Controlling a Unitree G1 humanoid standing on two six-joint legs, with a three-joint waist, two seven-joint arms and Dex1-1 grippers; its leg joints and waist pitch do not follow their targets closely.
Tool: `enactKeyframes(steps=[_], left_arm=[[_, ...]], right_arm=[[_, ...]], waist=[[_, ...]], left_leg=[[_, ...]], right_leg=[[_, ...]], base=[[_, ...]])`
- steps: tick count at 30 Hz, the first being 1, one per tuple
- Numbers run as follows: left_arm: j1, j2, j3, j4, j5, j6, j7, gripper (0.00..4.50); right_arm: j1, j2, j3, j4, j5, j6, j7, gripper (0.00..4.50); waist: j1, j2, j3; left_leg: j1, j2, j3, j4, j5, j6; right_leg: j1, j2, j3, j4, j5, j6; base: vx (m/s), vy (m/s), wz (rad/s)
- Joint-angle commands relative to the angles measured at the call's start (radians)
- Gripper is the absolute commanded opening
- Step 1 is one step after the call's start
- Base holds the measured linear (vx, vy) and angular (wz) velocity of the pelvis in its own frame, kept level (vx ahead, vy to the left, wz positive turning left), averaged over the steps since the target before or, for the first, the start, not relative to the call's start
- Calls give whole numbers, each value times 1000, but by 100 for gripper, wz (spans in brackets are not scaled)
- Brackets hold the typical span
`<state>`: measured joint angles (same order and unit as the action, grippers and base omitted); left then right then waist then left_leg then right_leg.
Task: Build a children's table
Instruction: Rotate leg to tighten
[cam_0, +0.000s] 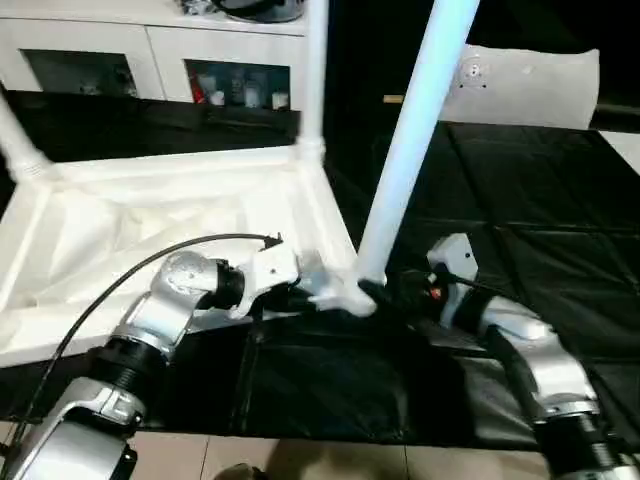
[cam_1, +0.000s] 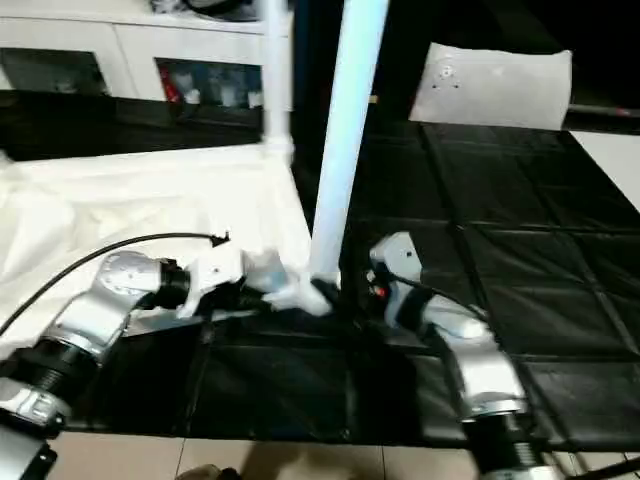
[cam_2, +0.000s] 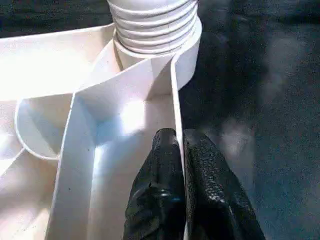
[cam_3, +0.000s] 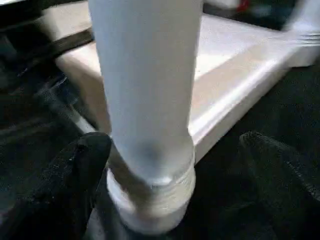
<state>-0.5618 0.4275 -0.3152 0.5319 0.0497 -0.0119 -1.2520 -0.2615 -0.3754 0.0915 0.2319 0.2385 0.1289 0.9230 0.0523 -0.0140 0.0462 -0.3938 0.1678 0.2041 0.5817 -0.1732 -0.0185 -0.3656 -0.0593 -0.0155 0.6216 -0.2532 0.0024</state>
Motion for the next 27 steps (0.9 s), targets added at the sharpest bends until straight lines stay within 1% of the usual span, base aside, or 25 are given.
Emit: enactKeyframes(steps=[1,3,4,6,7,8,10,11,13,14,15,17,18,20,22,23,27], left_arm=[[-12,8,-56,42,3,-50,-94,0],[-25,13,-62,63,-1,-80,-126,0],[-37,15,-67,77,-2,-98,-154,0],[-50,20,-77,90,-4,-118,-193,0],[-57,23,-83,97,-5,-127,-219,0],[-61,25,-85,102,-6,-132,-234,0],[-71,29,-94,116,-1,-152,-259,0],[-78,31,-101,125,3,-165,-270,0],[-90,32,-110,145,10,-188,-287,0],[-94,31,-111,152,12,-194,-291,0],[-97,30,-111,157,13,-199,-293,0],[-104,29,-108,166,12,-203,-303,0],[-108,29,-107,168,13,-204,-306,0],[-114,31,-109,177,14,-211,-313,0],[-120,32,-110,189,14,-220,-317,0],[-120,32,-111,190,13,-221,-317,0],[-124,32,-111,204,10,-235,-323,0]], right_arm=[[-22,-33,32,-18,13,9,92,446],[-30,-48,50,-13,8,6,132,446],[-40,-58,66,-4,-6,-10,158,446],[-55,-66,87,15,-32,-39,182,446],[-65,-71,100,25,-31,-40,205,446],[-71,-73,107,31,-27,-38,219,446],[-86,-78,120,49,-28,-52,252,446],[-97,-78,128,63,-29,-59,271,430],[-115,-77,141,87,-33,-68,301,430],[-121,-76,145,96,-35,-69,310,417],[-125,-76,148,102,-36,-71,315,403],[-135,-75,154,116,-38,-74,326,403],[-138,-75,158,121,-39,-76,334,394],[-144,-76,165,129,-40,-79,345,374],[-151,-76,169,141,-42,-85,357,361],[-152,-75,170,143,-42,-86,358,353],[-161,-70,176,159,-41,-96,370,318]], waist=[[1,-9,-53],[5,-7,-51],[7,-9,-50],[12,-8,-51],[13,-3,-50],[13,-4,-50],[20,-6,-50],[24,-7,-51],[30,-8,-51],[32,-10,-51],[34,-8,-53],[35,-12,-52],[36,-11,-53],[36,-11,-53],[36,-13,-50],[36,-12,-50],[36,-12,-50]], left_leg=[[31,71,-32,-57,-137,86],[32,74,-31,-59,-154,78],[34,75,-30,-59,-163,71],[35,77,-30,-60,-168,58],[36,77,-31,-60,-170,52],[37,77,-30,-61,-171,50],[37,78,-29,-61,-172,50],[37,78,-28,-58,-174,50],[37,78,-28,-58,-164,51],[37,78,-27,-58,-160,52],[39,79,-27,-57,-153,52],[37,78,-28,-57,-147,56],[36,79,-28,-57,-143,59],[36,78,-28,-56,-143,58],[35,78,-28,-57,-160,53],[37,80,-29,-59,-168,48],[37,80,-29,-59,-173,42]], right_leg=[[23,-85,35,-68,47,-248],[21,-87,36,-69,14,-248],[19,-87,36,-71,-7,-250],[19,-88,35,-69,-24,-251],[17,-89,35,-68,-21,-255],[16,-87,35,-68,-19,-255],[16,-88,35,-65,-3,-260],[16,-90,35,-64,1,-265],[16,-89,34,-62,12,-265],[16,-89,34,-62,18,-264],[16,-89,33,-59,34,-268],[18,-88,32,-57,50,-271],[19,-90,32,-55,57,-273],[19,-90,31,-55,57,-275],[18,-91,31,-58,33,-275],[18,-91,31,-59,18,-275],[17,-91,31,-59,13,-276]], base=[[0,0,0],[0,0,0],[0,0,0],[0,0,0],[0,0,0],[0,0,0],[0,0,0],[0,0,0],[0,0,0],[0,0,0],[0,0,0],[0,0,0],[0,0,0],[0,0,0],[0,0,0],[0,0,0],[0,0,0]])
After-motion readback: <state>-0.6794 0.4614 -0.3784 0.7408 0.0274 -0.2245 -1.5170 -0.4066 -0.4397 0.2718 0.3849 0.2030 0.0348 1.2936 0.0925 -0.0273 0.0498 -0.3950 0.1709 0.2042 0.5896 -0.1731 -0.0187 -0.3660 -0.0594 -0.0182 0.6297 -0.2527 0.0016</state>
